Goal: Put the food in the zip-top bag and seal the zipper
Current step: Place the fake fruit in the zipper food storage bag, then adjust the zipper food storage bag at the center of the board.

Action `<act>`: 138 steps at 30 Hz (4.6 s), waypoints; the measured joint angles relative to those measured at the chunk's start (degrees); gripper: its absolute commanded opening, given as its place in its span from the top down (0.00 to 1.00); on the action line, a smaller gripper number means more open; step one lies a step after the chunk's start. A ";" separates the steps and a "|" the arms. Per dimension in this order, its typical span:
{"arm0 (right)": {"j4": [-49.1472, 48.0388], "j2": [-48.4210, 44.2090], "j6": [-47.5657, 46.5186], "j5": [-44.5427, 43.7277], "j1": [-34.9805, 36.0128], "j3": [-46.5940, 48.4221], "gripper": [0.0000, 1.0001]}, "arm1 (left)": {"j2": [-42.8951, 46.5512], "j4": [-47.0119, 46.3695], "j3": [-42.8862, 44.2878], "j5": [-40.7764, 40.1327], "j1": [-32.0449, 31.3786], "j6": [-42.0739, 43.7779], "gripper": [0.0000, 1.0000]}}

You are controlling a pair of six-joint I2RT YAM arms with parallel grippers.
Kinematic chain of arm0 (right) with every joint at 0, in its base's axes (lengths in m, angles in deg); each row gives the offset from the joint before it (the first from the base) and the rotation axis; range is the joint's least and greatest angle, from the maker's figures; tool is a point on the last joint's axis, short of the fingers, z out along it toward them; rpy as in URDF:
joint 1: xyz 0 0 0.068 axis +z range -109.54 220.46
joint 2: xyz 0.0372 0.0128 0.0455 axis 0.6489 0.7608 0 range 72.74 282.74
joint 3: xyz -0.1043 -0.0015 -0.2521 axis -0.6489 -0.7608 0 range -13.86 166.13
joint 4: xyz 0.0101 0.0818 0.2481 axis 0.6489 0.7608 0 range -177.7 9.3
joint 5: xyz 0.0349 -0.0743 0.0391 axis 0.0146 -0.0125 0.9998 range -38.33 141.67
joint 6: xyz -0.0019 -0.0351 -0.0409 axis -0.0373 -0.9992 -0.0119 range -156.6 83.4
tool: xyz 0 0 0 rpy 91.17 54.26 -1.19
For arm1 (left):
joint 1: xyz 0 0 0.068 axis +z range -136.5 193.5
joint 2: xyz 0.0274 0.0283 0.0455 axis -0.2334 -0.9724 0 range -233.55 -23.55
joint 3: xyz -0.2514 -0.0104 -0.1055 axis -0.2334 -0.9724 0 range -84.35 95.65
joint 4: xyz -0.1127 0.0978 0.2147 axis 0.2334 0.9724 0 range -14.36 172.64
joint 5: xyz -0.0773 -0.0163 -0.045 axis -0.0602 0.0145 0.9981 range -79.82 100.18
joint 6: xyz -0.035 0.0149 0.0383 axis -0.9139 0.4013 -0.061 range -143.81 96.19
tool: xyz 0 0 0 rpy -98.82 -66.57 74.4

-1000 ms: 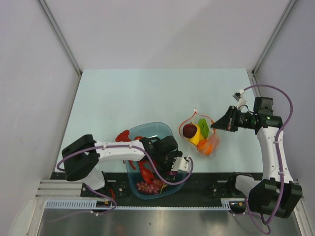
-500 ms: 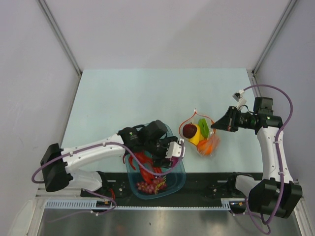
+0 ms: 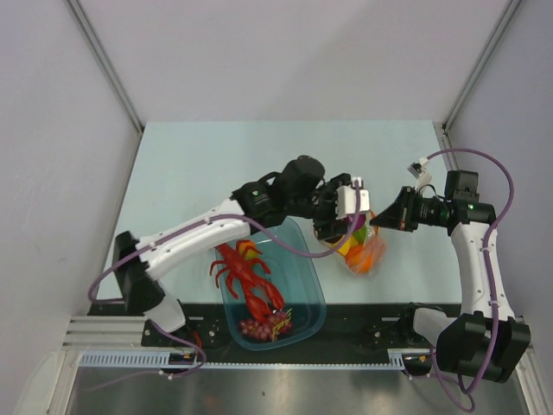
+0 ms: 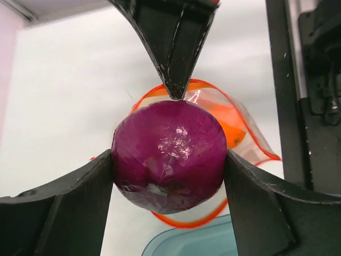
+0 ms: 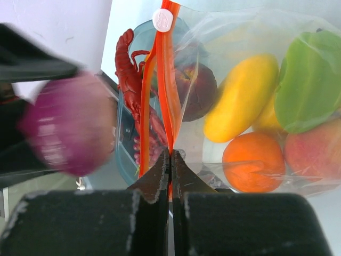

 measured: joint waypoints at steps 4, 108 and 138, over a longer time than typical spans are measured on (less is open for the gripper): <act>0.00 -0.22 0.02 0.46 -0.11 0.09 1.00 | -8.20 0.26 3.02 -1.16 0.00 0.00 0.37; -33.99 -8.17 41.81 -38.99 28.74 -12.37 1.00 | -17.51 2.89 4.81 17.53 11.61 -43.23 0.56; 1.29 -10.16 -21.66 4.11 -13.00 4.55 0.14 | -25.55 45.92 31.91 18.16 7.34 40.81 1.00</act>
